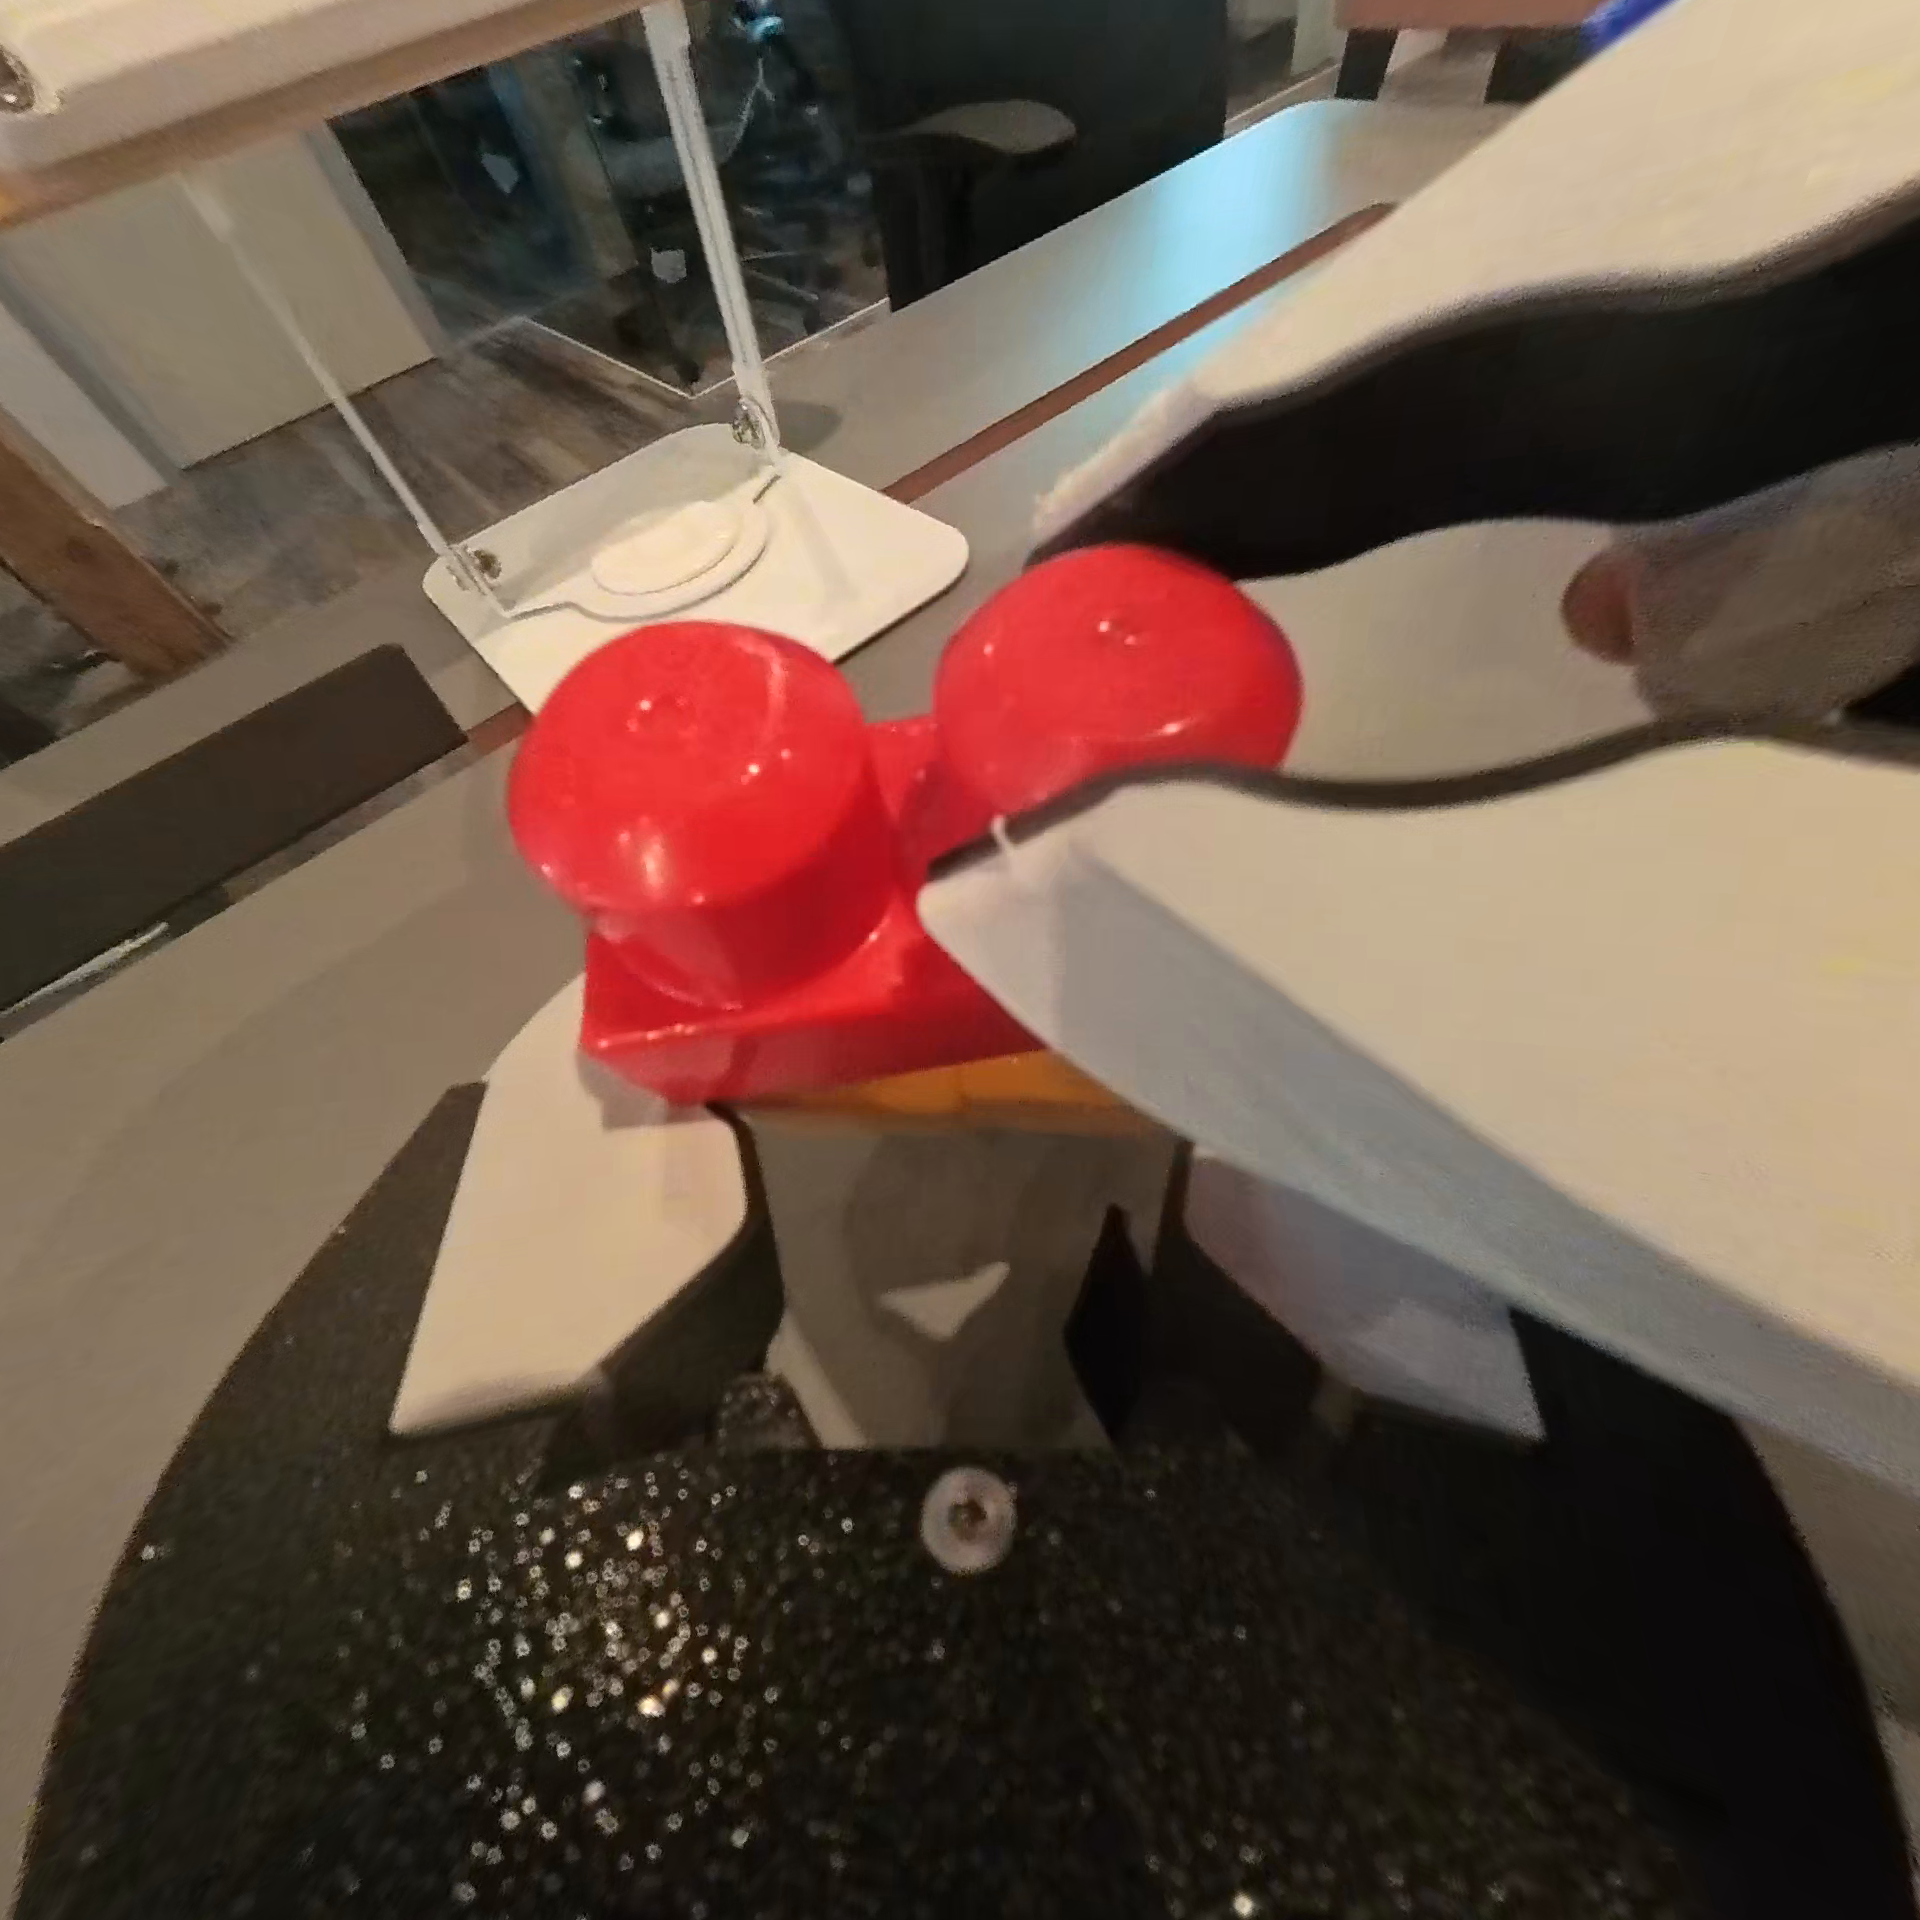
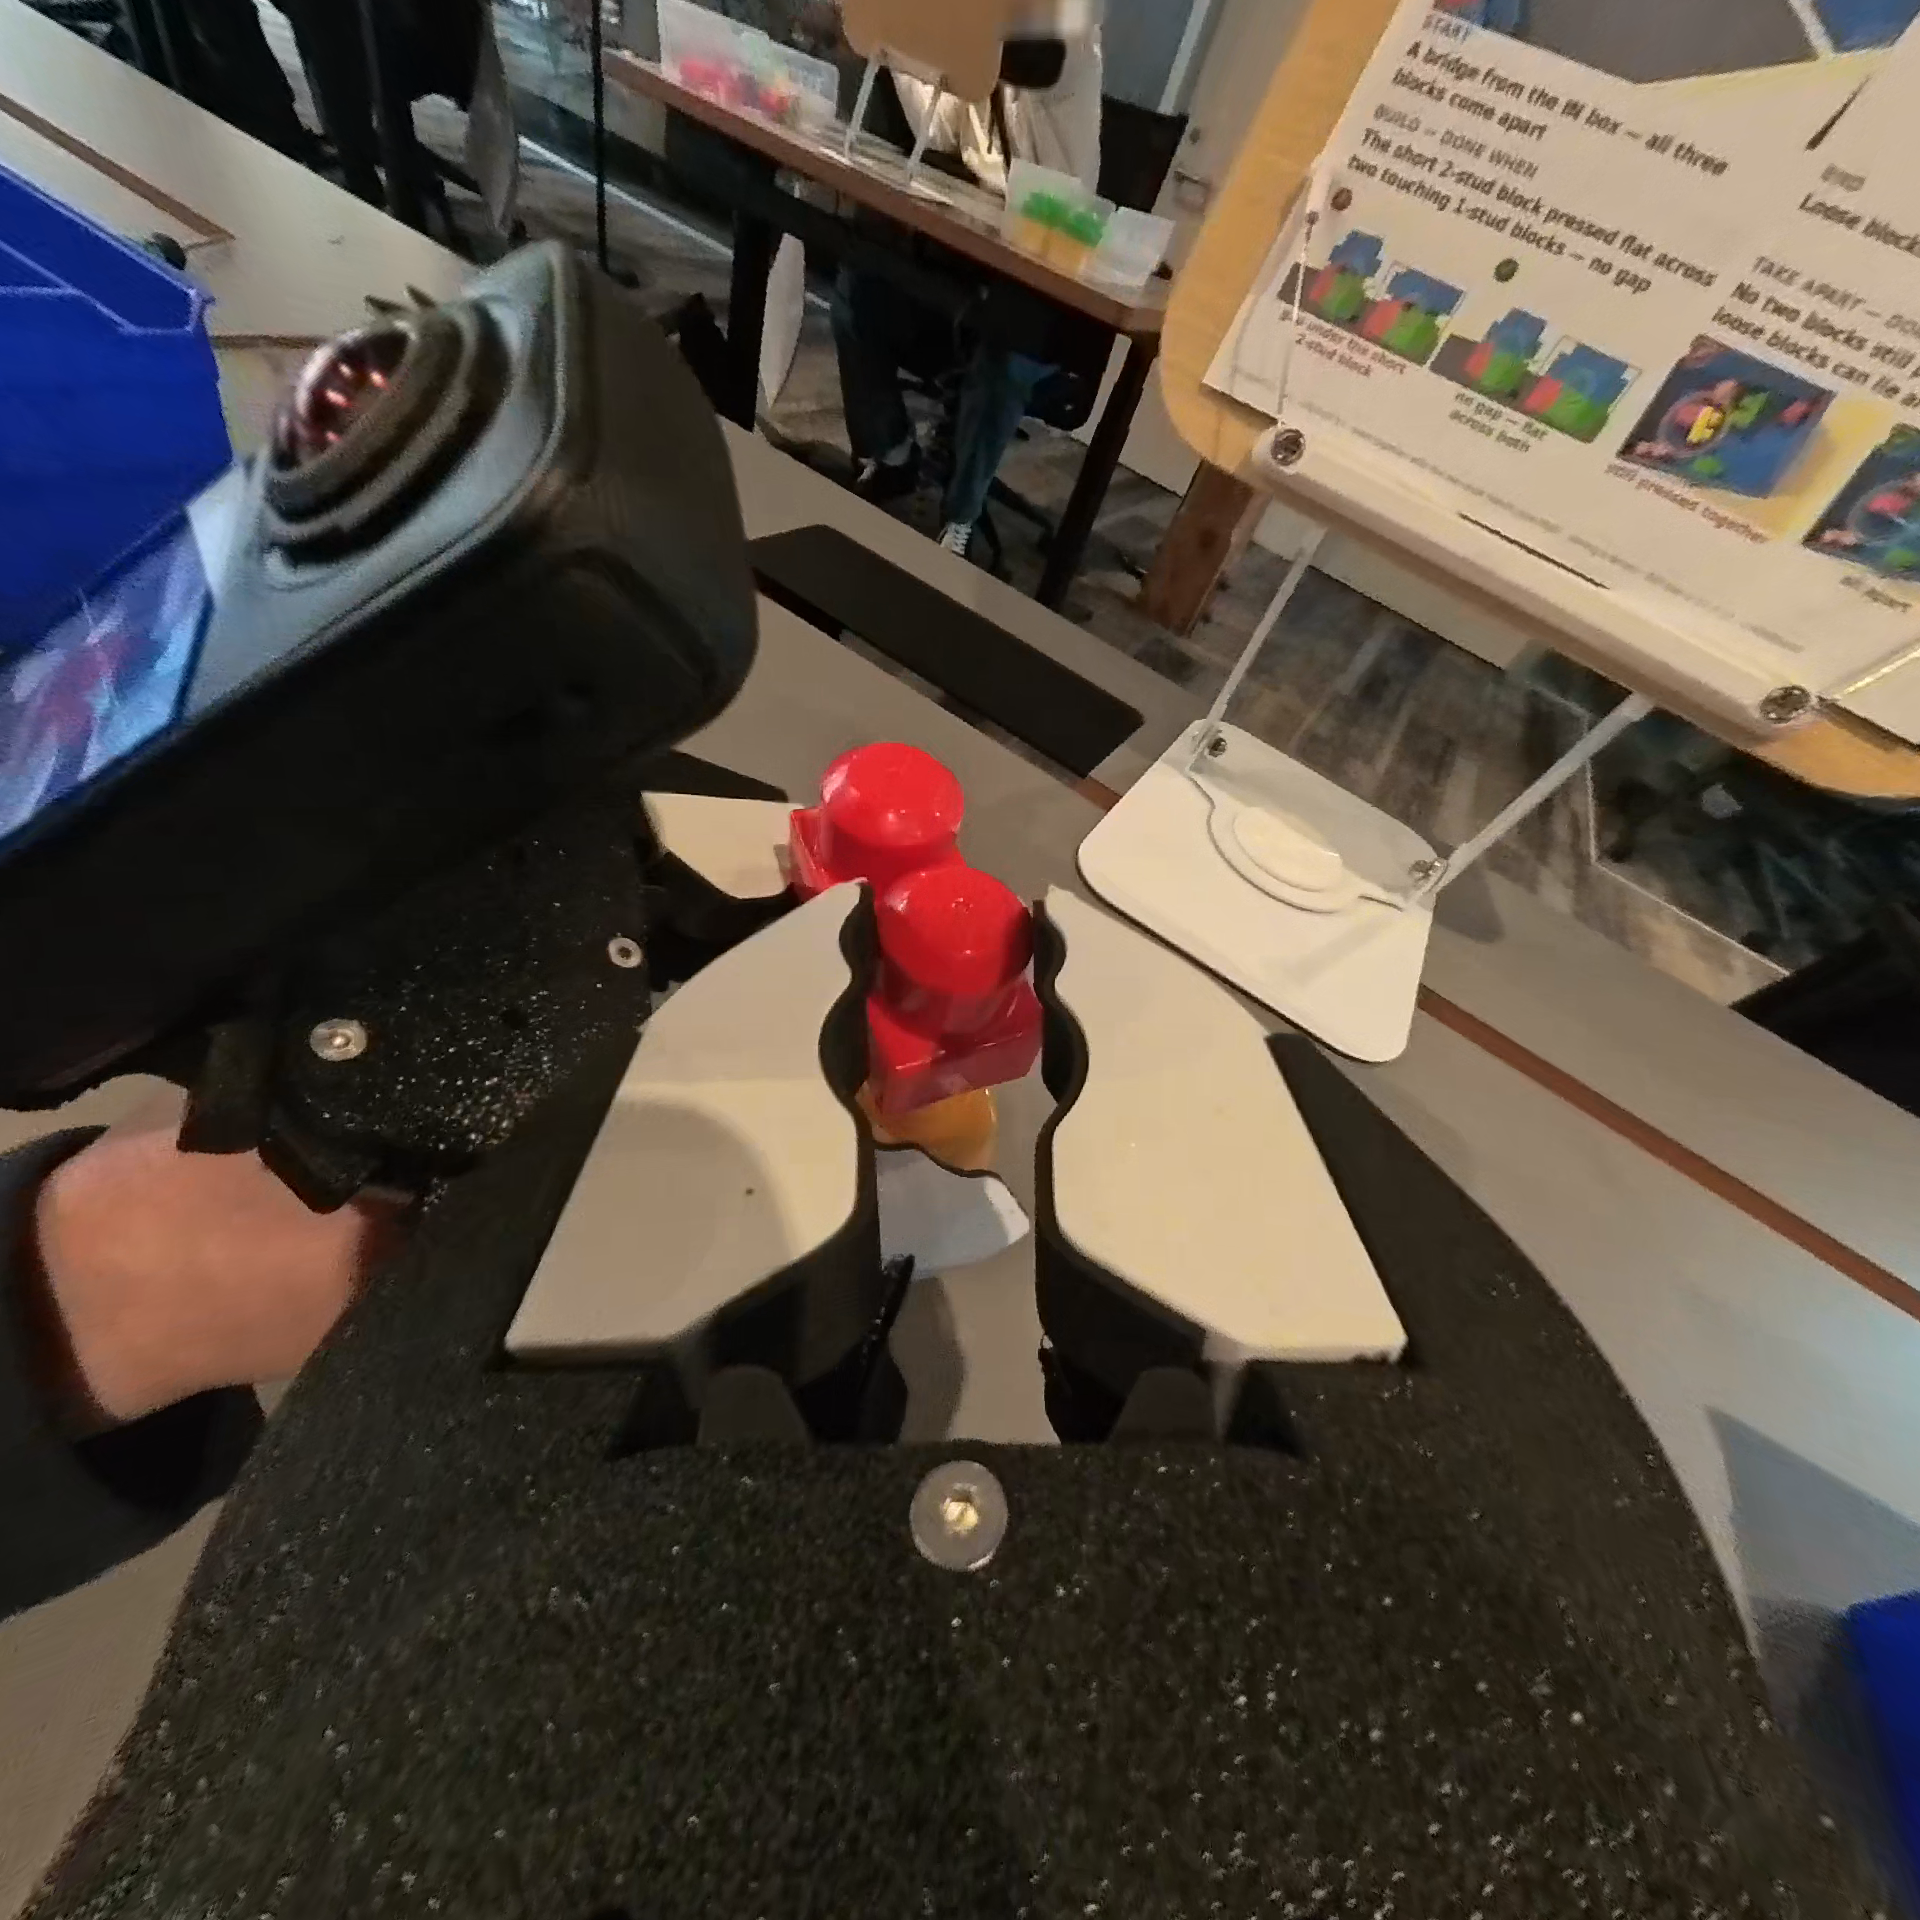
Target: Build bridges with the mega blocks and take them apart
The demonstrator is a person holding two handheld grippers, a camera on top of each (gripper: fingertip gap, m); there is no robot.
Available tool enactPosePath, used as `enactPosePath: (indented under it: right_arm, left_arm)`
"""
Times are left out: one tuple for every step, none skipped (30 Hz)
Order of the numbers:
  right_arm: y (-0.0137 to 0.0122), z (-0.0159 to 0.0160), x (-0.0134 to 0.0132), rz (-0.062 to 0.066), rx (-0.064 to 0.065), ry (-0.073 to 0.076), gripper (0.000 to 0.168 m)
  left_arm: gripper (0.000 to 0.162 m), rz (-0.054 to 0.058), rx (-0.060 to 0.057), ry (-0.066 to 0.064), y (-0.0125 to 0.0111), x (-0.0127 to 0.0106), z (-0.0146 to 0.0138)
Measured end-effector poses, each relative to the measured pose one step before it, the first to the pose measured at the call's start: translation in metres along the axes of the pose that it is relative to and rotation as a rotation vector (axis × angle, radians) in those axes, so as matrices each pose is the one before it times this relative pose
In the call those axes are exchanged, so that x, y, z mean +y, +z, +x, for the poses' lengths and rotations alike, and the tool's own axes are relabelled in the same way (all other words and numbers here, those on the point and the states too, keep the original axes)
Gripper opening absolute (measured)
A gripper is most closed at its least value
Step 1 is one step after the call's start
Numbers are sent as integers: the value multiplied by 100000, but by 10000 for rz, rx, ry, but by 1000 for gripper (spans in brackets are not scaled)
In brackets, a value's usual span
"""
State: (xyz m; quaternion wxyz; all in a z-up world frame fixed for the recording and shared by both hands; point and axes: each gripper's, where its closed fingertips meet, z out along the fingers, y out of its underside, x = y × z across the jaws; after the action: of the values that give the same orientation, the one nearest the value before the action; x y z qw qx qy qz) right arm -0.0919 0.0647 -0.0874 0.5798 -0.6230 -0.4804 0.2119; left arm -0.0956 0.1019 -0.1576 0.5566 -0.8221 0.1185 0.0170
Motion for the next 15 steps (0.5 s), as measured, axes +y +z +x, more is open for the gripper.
enactPosePath:
  right_arm:
    - [8, -12, 78, -16, 53, 100, 28]
    - [13, -37, 105, -39, 18, 36, 28]
    - [-1, -37, 84, -25, -5, 1, 28]
    - [0, -28, 81, -12, -7, 38, 28]
    - [-37, -4, 42, 23, -2, 69, 28]
    - [-61, 3, 13, 30, 8, 55, 29]
    - [-61, -13, 15, 18, 3, 15, 29]
    - [-55, -40, 5, 22, -14, 3, 29]
    - [-38, -53, 16, 17, -33, 34, 29]
    - [-45, -17, 24, 24, -27, 69, 29]
    - [-61, 19, 8, 37, -39, 83, 29]
    - [-43, 6, 46, 15, -45, 76, 29]
    - [-37, 21, 81, -10, -43, 55, 30]
    - [-38, 19, 82, -11, -52, 41, 33]
    - [-49, -29, 95, -28, -96, 43, 33]
  left_arm:
    - [75, 1, 72, -67, 28, 5, 98]
    - [72, -4, 83, -73, 25, 42, 62]
    - [72, -14, 67, -30, 18, 72, 33]
    - [72, -26, 37, 6, 20, 66, 15]
    - [74, -9, 32, 9, 5, 19, 24]
    - [76, 1, 22, 7, -14, -20, 42]
    - [78, -3, 15, 19, -7, -13, 65]
    - [79, 0, 19, 21, -6, -16, 59]
    - [81, -7, 22, 11, -15, -1, 41]
    - [83, -1, 33, 7, -10, 5, 40]
    - [84, 22, 43, -4, -32, -28, 45]
    - [86, 27, 38, -23, -43, -58, 29]
    - [88, 13, 35, -27, -47, -53, 25]
    - [88, 6, 51, -5, -43, -28, 43]
    - [88, 9, 68, 6, -27, -8, 79]
